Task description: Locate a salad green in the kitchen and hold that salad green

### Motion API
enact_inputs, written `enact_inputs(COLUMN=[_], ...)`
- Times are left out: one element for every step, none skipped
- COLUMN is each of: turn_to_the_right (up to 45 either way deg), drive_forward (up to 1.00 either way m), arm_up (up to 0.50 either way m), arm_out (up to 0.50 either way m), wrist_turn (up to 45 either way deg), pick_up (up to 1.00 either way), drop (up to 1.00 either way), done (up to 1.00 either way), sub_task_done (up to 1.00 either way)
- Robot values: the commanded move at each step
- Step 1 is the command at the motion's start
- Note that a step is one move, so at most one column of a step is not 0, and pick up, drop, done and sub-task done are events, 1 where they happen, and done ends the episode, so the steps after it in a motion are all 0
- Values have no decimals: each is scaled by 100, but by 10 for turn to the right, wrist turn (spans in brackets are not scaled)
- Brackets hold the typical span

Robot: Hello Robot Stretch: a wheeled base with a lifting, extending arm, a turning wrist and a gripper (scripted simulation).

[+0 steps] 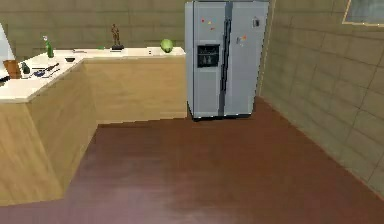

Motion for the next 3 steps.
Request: enact_inputs(turn_to_the_right=[0, -180, 0], drive_forward=[100, 0, 15], arm_up=[0, 0, 0], arm_out=[0, 0, 0], wrist_turn=[0, 0, 0], pick_up=[0, 0, 0], drop=[0, 0, 0], done=[0, 0, 0], sub_task_done=[0, 0, 0])
